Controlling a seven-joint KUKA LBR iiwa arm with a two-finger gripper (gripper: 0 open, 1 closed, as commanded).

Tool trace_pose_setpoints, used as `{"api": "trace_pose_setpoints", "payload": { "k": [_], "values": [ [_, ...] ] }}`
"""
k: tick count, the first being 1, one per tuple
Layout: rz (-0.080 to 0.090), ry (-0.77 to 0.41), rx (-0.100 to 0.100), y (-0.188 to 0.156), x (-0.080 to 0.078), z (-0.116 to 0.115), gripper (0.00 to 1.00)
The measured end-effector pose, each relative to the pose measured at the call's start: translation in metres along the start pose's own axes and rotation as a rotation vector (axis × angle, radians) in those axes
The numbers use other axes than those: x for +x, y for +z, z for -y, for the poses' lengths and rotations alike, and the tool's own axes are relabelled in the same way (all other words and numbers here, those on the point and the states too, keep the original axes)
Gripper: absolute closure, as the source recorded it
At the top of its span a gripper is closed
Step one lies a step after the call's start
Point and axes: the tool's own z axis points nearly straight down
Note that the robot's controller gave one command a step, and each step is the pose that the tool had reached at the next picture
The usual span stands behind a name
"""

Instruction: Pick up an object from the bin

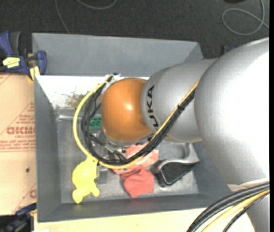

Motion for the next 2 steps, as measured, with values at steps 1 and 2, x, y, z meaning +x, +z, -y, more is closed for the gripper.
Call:
{"api": "trace_pose_setpoints", "payload": {
  "k": [1, 2],
  "values": [
    [-0.004, -0.248, -0.003, 0.0426, -0.0112, -0.0110, 1.00],
    [-0.004, -0.247, -0.004, 0.0426, -0.0112, -0.0111, 1.00]
  ]
}}
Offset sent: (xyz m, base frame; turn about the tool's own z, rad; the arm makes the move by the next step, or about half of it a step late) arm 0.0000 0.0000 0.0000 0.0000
